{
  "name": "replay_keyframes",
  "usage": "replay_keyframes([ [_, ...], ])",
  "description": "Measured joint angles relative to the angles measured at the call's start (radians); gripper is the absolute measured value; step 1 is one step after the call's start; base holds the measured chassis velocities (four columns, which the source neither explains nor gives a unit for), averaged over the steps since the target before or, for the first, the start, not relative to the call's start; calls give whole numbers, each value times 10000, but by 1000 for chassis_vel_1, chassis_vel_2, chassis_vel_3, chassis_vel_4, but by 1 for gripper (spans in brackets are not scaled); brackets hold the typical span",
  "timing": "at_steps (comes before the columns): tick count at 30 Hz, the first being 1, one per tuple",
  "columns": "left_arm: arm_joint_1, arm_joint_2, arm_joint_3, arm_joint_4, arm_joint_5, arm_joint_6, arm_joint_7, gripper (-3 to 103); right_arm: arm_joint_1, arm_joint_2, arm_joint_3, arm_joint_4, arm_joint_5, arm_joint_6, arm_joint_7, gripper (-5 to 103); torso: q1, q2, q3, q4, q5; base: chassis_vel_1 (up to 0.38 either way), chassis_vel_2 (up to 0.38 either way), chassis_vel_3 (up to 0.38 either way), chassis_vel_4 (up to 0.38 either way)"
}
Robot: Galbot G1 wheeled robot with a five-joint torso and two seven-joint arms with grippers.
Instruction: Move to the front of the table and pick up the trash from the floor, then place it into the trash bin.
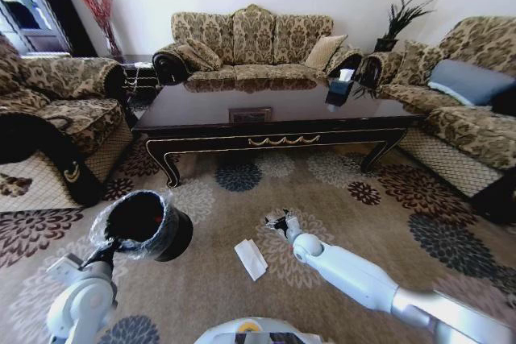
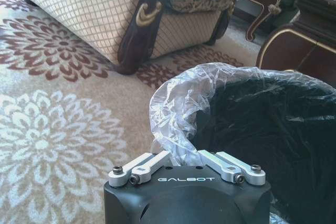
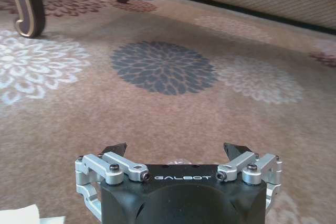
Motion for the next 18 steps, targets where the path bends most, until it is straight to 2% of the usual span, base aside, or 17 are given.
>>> replay_keyframes([
  [1, -22, -2, 33, -1, -11, 0, 41, 3, 21, -17, 58, -102, -45, -16, -320, 100, 0, 0, 0, -1, 0, 0, 0, 0, 0],
  [8, 22, 31, 131, -259, -102, -222, 610, 3, 112, -103, 217, -756, -191, -160, -1291, 100, 0, 0, 0, -3, 3, 0, 0, 0, 0],
  [10, 42, 78, 130, -351, -95, -238, 689, 3, 152, -41, 217, -1280, -475, 28, -2060, 100, 0, -1, 0, -1, 4, 0, 0, 0, 0],
  [11, 42, 78, 130, -351, -95, -238, 689, 3, 152, -41, 217, -1280, -475, 28, -2060, 100, 0, -1, 0, -1, 4, 0, 0, 0, 0],
  [14, 130, 106, 97, -528, -78, -308, 859, 3, 176, 207, 311, -2294, -1048, 623, -3134, 100, 0, -2, 0, -1, 3, 0, 0, 0, 0],
  [18, 291, 89, -15, -713, -72, -332, 901, 3, 150, 512, 483, -3082, -1391, 791, -3470, 100, 0, -3, 0, -2, 3, 0, 0, 0, 0],
])
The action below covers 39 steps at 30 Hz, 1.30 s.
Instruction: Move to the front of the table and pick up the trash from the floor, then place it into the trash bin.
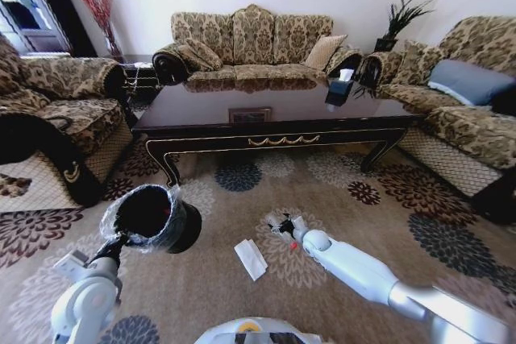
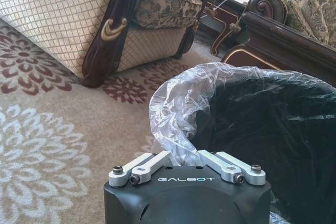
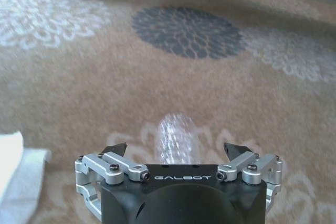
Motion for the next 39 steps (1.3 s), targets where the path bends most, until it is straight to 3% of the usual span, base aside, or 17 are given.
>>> replay_keyframes([
  [8, 317, -41, -245, -408, -2, -33, 48, 3, -206, 705, 326, -1032, -679, 93, 289, 100, 0, 0, 0, 2, 0, 0, 0, 0, 0],
  [13, 490, -146, -320, -584, 33, -64, 102, 3, -327, 860, 460, -1282, -1013, 102, 444, 102, 0, 0, 0, 1, 1, 0, 0, 0, 0],
  [16, 547, -211, -317, -611, 90, -94, 109, 3, -380, 853, 486, -1317, -1200, 103, 505, 98, 0, 1, -1, 2, 0, 0, 0, 0, 0],
  [20, 583, -336, -180, -731, 218, -115, 111, 3, -578, 710, 530, -1115, -1404, 40, 609, 78, 0, 0, 0, 0, -1, 0, 0, 0, 0],
  [22, 588, -352, -152, -765, 238, -120, 115, 3, -642, 672, 544, -1051, -1438, 26, 636, 78, 0, 0, 0, -1, 0, 0, 0, 0, 0],
  [28, 676, -390, -109, -853, 311, -127, 115, 3, -883, 559, 676, -947, -1741, 46, 693, 50, 0, 1, -1, 2, -1, 0, 0, 0, 0],
  [33, 746, -356, -160, -911, 310, -138, 115, 3, -1018, 502, 785, -888, -1991, 205, 700, 36, 0, 1, -1, 2, 1, 0, 0, 0, 0],
  [39, 779, -388, -75, -911, 321, -177, 108, 3, -1060, 225, 1014, -316, -2139, 889, 760, 24, 0, 1, 1, 2, 1, 0, 0, 0, 0],
])
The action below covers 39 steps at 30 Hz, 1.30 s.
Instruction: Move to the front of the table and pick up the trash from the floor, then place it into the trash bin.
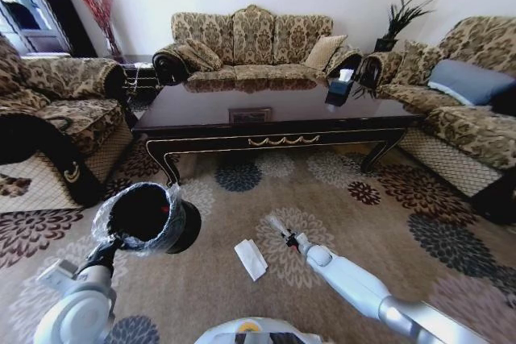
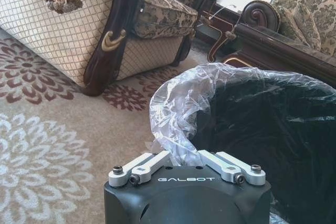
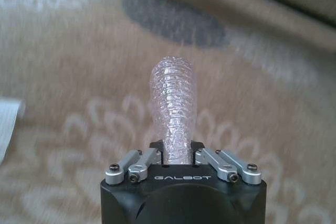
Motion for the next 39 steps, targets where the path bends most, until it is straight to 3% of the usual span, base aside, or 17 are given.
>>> replay_keyframes([
  [4, -61, -4, 160, 23, 14, -8, -15, 3, 70, -350, 171, 1057, 411, 200, 92, 22, 0, 0, 0, -3, 0, 0, 0, 0, 0],
  [12, -308, -40, 682, 183, 165, -19, -43, 3, 840, -1138, 63, 4121, 2327, 1006, 187, 22, 0, 0, 0, -2, -2, 0, 0, 0, 0],
  [21, -423, -39, 867, 187, 194, 2, -4, 3, 2247, -1218, -543, 5829, 4109, 1333, 842, 22, 0, 0, 0, 0, -2, 0, 0, 0, 0],
  [30, -777, 154, 1047, 487, -613, 337, -418, 3, 4806, -733, -1893, 6421, 5148, 1771, 975, 22, 1, 2, -2, 1, -6, 0, 0, 0, 0],
  [39, -1117, 109, 1108, 829, -1135, 500, -722, 3, 6243, 559, -3450, 5914, 5360, 3017, 294, 22, 1, 2, -1, -1, -3, 0, 0, 0, 0],
])
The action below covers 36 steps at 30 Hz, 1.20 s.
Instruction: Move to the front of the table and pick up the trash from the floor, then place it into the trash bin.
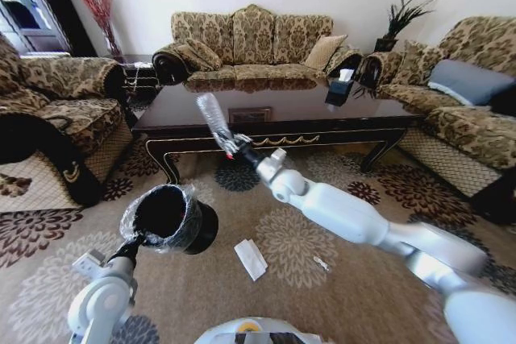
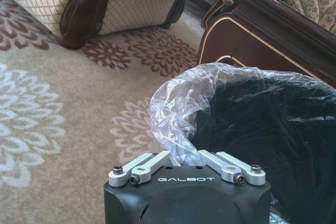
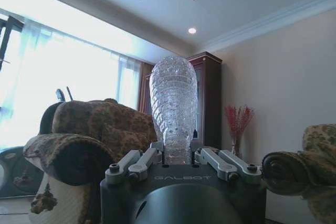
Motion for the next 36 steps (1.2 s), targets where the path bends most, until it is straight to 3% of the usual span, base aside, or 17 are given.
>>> replay_keyframes([
  [11, -237, -34, 96, 164, -458, 147, -330, 3, 43, 2065, -1029, -32, -475, 268, -76, 22, 0, 0, 0, 1, 0, 0, 0, 0, 0],
  [16, -347, 56, 84, 211, -613, 167, -366, 3, 129, 2552, -1463, -492, -808, 380, -82, 22, 0, 0, 0, 0, 0, 0, 0, 0, 0],
  [24, -470, 252, 37, 215, -714, 171, -317, 3, -137, 2825, -1976, -1185, -1343, 520, -143, 22, -1, 0, 0, 0, 1, 0, 0, 0, 0],
  [34, -549, 369, 57, 372, -649, 171, -151, 3, -663, 2563, -2182, -1236, -1983, 651, -165, 19, -1, 0, -1, -1, 2, 0, 0, 0, 0],
  [36, -569, 412, 58, 419, -631, 170, -132, 3, -715, 2536, -2199, -1206, -2043, 651, -158, 24, 0, 0, 0, 0, 3, 0, 0, 0, 0],
])
